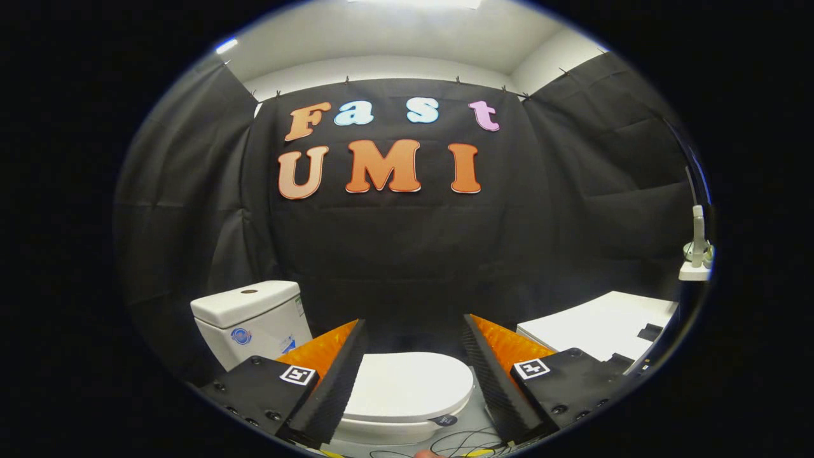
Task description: Open the toilet lid.
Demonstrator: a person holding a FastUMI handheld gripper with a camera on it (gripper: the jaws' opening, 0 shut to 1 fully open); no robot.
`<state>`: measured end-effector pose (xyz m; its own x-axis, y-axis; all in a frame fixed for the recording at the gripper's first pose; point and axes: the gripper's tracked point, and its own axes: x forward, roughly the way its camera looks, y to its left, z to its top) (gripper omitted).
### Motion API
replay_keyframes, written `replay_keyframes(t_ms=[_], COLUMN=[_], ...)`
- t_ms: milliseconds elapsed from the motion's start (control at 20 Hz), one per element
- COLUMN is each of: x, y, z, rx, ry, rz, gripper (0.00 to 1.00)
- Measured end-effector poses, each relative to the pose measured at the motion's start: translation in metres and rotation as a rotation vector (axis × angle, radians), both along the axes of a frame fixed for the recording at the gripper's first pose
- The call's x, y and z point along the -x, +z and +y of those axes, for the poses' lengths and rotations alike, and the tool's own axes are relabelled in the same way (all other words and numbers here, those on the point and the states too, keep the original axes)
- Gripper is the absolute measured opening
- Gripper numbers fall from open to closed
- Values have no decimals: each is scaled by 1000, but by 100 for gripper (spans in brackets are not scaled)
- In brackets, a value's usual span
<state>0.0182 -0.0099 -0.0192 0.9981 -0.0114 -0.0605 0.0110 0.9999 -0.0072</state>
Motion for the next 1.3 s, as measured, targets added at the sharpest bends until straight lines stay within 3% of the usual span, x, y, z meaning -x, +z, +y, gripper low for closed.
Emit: replay_keyframes(t_ms=[200,400,900,1200,1300], x=[-13,-33,-56,-60,-64], y=[-76,-164,-329,-387,-404], z=[-17,-38,-84,-102,-96], rx=[-60,-231,-962,-1149,-1198], ry=[-17,-52,-202,-259,-244], rz=[93,181,207,175,175], gripper=[97,98,97,96,96])
